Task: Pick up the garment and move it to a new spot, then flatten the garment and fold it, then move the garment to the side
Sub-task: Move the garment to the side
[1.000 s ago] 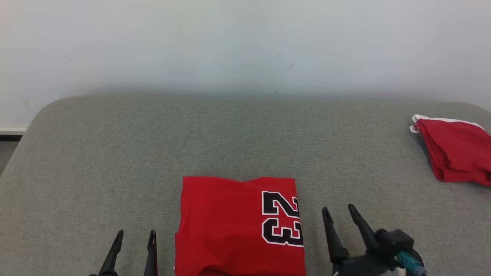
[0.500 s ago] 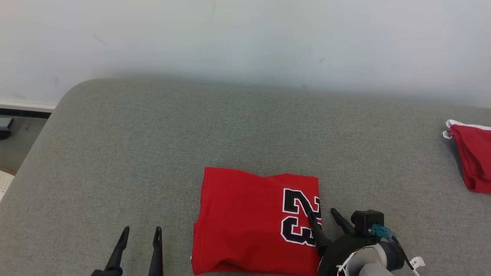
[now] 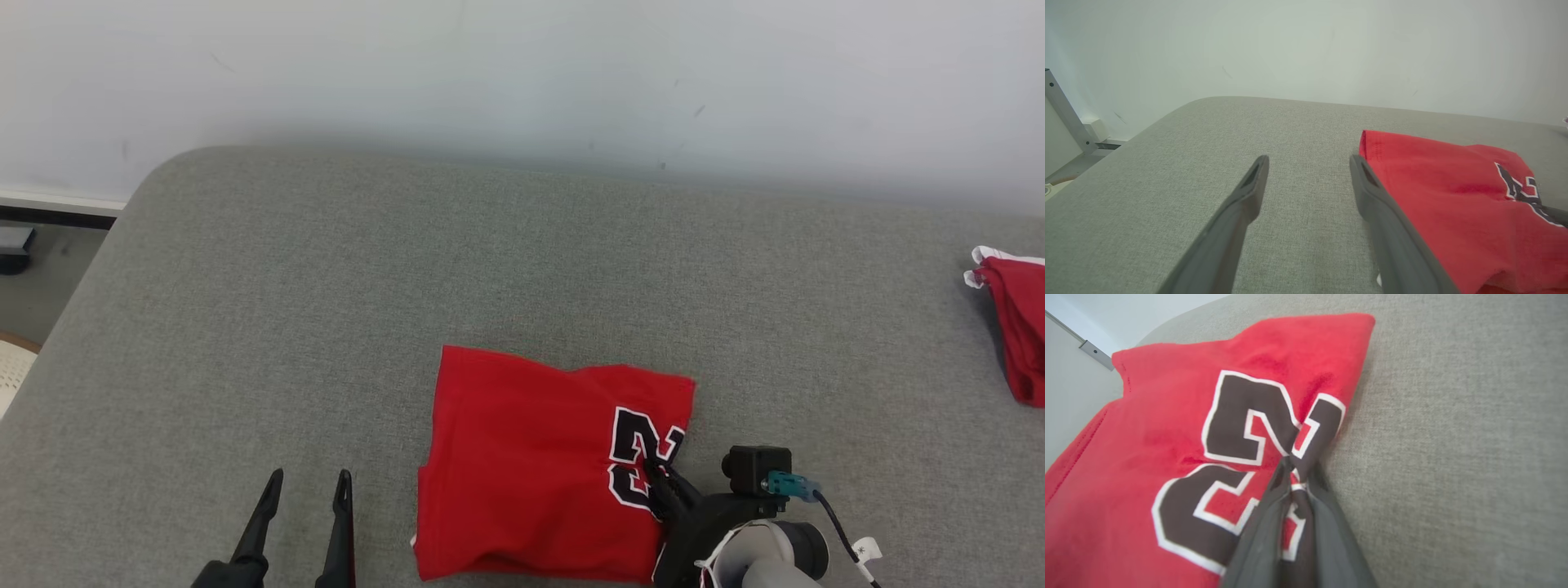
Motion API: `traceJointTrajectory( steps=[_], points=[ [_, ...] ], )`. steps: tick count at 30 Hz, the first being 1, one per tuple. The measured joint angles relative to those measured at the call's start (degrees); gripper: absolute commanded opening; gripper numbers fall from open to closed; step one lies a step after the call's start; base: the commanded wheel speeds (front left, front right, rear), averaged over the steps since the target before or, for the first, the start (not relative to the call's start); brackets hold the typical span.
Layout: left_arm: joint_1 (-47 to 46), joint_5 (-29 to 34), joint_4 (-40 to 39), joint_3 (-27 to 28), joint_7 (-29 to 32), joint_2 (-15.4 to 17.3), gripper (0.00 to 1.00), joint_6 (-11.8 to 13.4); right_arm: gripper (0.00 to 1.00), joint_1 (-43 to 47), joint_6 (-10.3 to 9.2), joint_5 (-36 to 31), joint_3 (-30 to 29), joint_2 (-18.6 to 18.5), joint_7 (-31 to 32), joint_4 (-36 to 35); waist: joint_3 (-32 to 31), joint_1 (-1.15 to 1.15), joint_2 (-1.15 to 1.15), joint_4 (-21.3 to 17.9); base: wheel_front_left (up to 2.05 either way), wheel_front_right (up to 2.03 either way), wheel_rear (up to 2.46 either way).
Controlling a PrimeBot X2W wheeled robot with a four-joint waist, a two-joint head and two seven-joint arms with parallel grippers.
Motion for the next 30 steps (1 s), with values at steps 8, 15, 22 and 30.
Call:
traceJointTrajectory(
  steps=[8,15,22,30],
  points=[
    [-0.77,-0.42,0.01,0.04,0.00,0.02,1.00,0.10,0.00,-3.42,0.03,-0.99,2.00,-0.51,-3.93,4.41,0.52,0.01,0.00,-0.37,0.00,0.00,0.00],
    [-0.94,-1.32,-0.56,0.51,0.01,0.00,1.00,0.31,0.00,-9.23,0.02,-5.63,3.89,-7.77,-5.34,3.13,1.19,0.01,0.00,-3.09,0.00,0.00,0.00],
    [-2.45,-2.05,-1.60,0.27,0.00,0.01,1.00,0.46,0.00,-16.31,0.02,-8.60,6.58,-16.21,-4.27,0.92,2.70,0.01,0.00,-6.02,0.00,0.00,0.00],
    [-5.30,-1.94,-3.44,0.60,0.01,0.01,1.00,0.25,0.00,-23.65,0.02,-8.91,11.31,-27.30,1.33,-2.56,7.20,0.02,0.00,-8.29,0.00,0.00,0.00]
  ],
)
